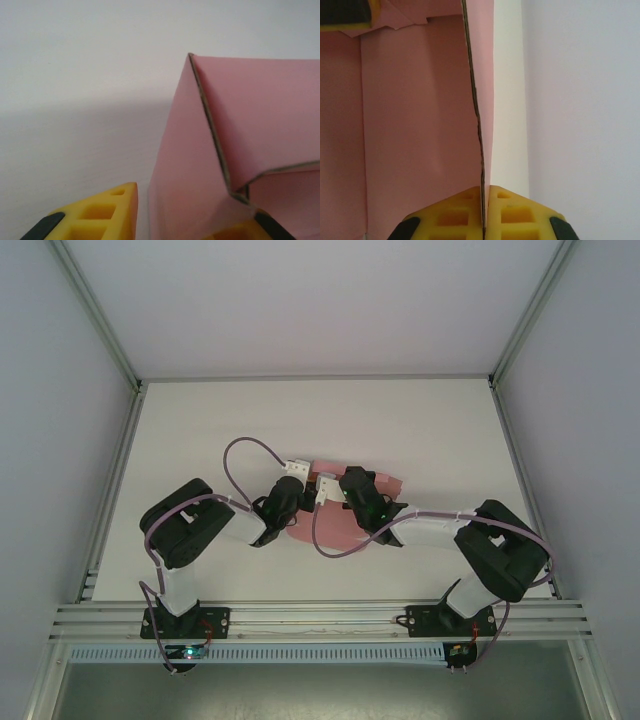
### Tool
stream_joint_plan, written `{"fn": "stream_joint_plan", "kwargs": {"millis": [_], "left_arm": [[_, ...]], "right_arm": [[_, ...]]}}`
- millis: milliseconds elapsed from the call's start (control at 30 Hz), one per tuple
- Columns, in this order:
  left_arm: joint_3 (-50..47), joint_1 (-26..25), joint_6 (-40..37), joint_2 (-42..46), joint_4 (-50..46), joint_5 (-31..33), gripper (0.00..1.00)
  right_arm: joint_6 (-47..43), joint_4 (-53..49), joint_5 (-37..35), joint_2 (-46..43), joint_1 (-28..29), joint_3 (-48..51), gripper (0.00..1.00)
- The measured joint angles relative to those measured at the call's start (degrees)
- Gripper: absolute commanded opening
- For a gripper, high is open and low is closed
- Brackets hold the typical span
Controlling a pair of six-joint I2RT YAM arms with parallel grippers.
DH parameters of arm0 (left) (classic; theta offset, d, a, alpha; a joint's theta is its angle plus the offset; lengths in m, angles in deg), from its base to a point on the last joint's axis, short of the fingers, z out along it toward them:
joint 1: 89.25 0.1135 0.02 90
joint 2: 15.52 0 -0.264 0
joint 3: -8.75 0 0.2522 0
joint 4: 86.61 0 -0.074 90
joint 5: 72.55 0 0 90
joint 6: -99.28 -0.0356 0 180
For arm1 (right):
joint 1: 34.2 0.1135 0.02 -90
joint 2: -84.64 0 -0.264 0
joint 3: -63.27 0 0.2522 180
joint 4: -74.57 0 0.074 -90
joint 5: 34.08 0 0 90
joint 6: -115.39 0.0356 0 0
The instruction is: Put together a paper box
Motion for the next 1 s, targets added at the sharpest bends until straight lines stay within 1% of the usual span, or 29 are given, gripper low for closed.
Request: {"fn": "stream_joint_plan", "kwargs": {"millis": [100, 200, 267, 367, 433, 533, 600, 633, 1000], "left_arm": [[0.0, 0.0, -0.09, 0.0, 0.0, -0.33, 0.22], [0.42, -0.02, -0.15, 0.0, -0.2, -0.31, 0.04], [1.01, -0.02, -0.46, 0.0, -1.05, 0.17, 0.0], [1.99, -0.31, 0.7, -0.04, -2.56, 1.86, 0.0], [3.08, -0.9, 2.51, -0.04, -4.28, 4.15, 0.0], [5.99, -2.32, 6.29, -0.04, -9.86, 9.29, 0.0], [8.79, -3.76, 8.9, -0.04, -15.45, 14.32, 0.0], [9.51, -4.04, 9.73, 0.0, -16.96, 15.15, 0.0], [9.57, -4.22, 11.26, 0.81, -19.61, 15.61, 0.0]], "right_arm": [[0.24, -0.07, 0.09, 0.0, 0.0, -0.02, 0.0], [0.9, -0.46, 0.39, -0.13, -0.02, -0.15, 0.0], [1.51, -1.4, 0.5, -0.22, -0.04, -0.52, 0.0], [2.4, -2.45, 1.07, -0.57, -0.28, -0.9, 0.0], [3.48, -3.91, 1.55, -1.14, -0.28, -1.25, 0.0], [5.35, -6.64, 2.27, -1.6, -0.26, -2.38, 0.0], [6.43, -8.55, 2.6, -1.62, -0.26, -3.45, 0.0], [6.56, -9.33, 2.8, -1.81, -0.39, -3.67, 0.0], [6.47, -12.22, 4.33, -2.36, -0.76, -4.52, 0.0]]}}
